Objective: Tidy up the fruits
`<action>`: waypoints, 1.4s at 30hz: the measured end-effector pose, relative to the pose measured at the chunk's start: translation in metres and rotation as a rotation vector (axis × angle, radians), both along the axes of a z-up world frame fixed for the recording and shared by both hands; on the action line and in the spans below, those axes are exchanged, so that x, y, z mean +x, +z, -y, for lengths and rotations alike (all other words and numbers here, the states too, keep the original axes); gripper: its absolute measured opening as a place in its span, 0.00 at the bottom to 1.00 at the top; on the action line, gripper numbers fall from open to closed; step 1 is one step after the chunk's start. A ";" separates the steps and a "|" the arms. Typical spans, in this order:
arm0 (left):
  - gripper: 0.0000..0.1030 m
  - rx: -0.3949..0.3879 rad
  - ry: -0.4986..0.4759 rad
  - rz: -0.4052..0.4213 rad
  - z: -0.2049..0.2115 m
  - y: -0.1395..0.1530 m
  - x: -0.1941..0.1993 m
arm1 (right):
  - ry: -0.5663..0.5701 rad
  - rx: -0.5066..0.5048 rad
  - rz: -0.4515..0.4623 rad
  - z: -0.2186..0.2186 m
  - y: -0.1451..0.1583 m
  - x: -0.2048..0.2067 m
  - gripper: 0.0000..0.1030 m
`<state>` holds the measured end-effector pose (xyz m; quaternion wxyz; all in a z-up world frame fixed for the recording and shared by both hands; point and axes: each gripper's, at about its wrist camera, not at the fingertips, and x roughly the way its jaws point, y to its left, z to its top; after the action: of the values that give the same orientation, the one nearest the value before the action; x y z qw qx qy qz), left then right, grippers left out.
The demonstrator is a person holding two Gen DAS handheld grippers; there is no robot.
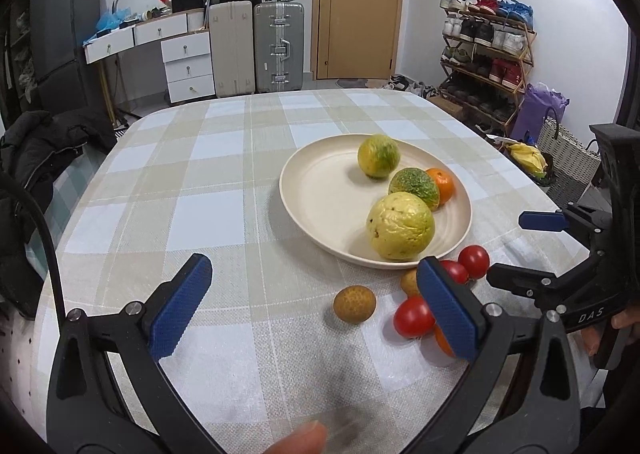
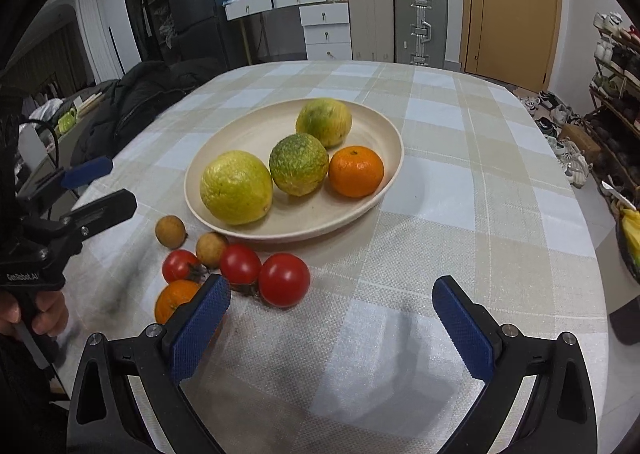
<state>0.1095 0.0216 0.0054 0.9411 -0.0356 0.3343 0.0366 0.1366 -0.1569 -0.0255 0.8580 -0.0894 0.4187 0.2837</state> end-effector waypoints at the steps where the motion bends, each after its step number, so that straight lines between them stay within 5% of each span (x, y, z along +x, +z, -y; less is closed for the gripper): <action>1: 0.99 0.001 0.002 -0.002 0.000 0.000 0.001 | 0.002 -0.005 -0.001 -0.001 -0.001 0.000 1.00; 28: 0.99 0.026 -0.021 -0.103 0.011 -0.030 0.018 | -0.062 -0.134 -0.049 -0.014 -0.026 0.012 1.00; 42: 0.99 0.024 -0.013 -0.137 0.008 -0.036 0.023 | -0.093 -0.120 -0.045 -0.013 -0.027 0.017 0.99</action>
<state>0.1322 0.0136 -0.0306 0.9166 -0.0197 0.3975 0.0366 0.1534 -0.1438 -0.0523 0.8537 -0.1145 0.4580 0.2198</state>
